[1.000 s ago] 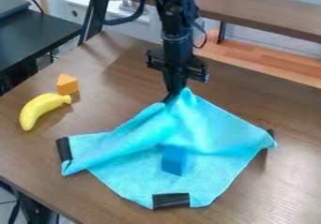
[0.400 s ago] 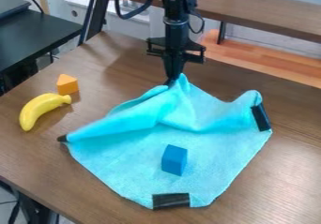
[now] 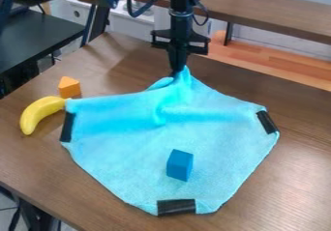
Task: Unfold the cloth from the bottom right to top left
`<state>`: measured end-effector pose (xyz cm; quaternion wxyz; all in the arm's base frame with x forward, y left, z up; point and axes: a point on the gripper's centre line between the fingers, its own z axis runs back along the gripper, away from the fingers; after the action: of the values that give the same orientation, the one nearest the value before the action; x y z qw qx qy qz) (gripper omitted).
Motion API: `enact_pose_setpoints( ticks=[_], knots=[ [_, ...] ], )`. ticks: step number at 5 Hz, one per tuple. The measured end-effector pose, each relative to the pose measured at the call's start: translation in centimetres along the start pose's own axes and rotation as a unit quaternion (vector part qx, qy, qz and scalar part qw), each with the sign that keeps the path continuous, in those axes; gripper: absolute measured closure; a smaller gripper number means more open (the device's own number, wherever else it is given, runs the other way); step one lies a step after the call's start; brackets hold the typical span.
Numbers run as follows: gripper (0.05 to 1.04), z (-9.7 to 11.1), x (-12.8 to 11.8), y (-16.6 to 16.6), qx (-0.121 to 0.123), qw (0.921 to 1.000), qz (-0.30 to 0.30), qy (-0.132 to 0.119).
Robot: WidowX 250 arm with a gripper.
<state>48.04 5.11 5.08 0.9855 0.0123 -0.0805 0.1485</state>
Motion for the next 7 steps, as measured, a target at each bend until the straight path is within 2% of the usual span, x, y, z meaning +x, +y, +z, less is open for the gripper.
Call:
enact_pose_setpoints(
  ticks=[1,2,3,4,5,6,7],
  knots=[
    [1.034,-0.2,1.0,-0.1,0.009,1.0000,0.002,-0.002],
    [1.034,0.3,2.3,-0.2,0.015,0.9997,-0.002,-0.017],
    [1.034,-0.3,2.7,-0.6,0.022,0.9996,-0.003,-0.016],
    [1.034,-0.2,3.0,-0.4,0.030,0.9992,-0.002,-0.026],
    [1.034,-2.4,2.5,-0.4,0.046,0.9981,-0.021,-0.034],
    [1.034,-1.5,2.9,-0.9,0.047,0.9941,-0.059,-0.078],
    [1.009,-0.9,3.4,-0.8,0.064,0.9890,-0.074,-0.111]
  ],
)
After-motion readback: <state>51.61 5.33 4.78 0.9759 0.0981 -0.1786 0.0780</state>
